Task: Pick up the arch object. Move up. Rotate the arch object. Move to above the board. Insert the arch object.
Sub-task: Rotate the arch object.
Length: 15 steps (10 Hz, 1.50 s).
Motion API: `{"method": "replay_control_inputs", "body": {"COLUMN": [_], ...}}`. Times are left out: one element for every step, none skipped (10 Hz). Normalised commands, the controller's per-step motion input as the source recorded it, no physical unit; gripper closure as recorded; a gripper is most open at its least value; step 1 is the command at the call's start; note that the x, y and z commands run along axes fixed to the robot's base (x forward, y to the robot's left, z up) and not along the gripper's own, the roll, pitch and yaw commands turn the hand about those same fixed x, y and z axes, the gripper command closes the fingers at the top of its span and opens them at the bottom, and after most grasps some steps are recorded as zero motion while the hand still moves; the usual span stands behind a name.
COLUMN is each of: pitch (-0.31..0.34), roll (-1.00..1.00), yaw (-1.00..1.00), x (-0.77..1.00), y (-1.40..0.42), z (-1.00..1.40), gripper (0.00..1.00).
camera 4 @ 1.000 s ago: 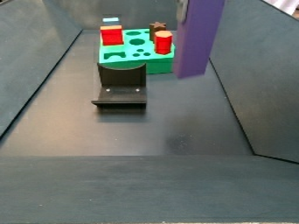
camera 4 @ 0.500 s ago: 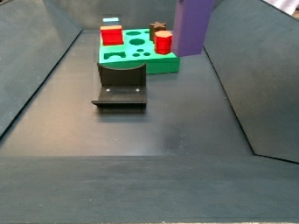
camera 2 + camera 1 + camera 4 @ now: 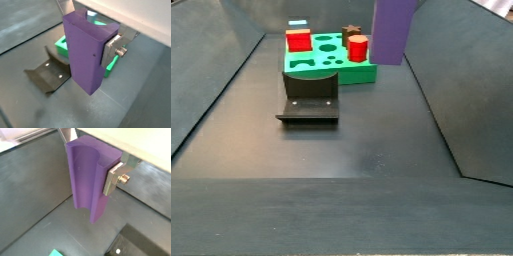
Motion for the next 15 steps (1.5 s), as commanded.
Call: {"method": "replay_control_inputs", "body": {"pitch": [0.032,0.036,0.040,0.048,0.057,0.069,0.079,0.075,0.072,0.010,0.010,0.010,0.010,0.011,0.011], "roll": [0.01,0.01,0.02,0.02,0.02,0.02,0.02,0.01,0.01,0.00,0.00,0.00,0.00,0.00,0.00], "yaw": [-1.00,-1.00,-1.00,-1.00,-1.00,-1.00,-0.90,-0.56,-0.36,-1.00,-1.00,-1.00,-1.00,-1.00,-1.00], "x": [0.02,0.02,0.02,0.02,0.02,0.02,0.02,0.02,0.02,0.00,0.00,0.00,0.00,0.00,0.00], "y": [0.01,0.01,0.01,0.01,0.01,0.01,0.01,0.01,0.01,-0.06,-0.05,-0.02,-0.02,-0.01,0.00], "z": [0.01,0.01,0.01,0.01,0.01,0.01,0.01,0.02,0.02,0.00,0.00,0.00,0.00,0.00,0.00], "gripper": [1.00,1.00,1.00,1.00,1.00,1.00,1.00,1.00,1.00,1.00,1.00,1.00,1.00,1.00,1.00]}}
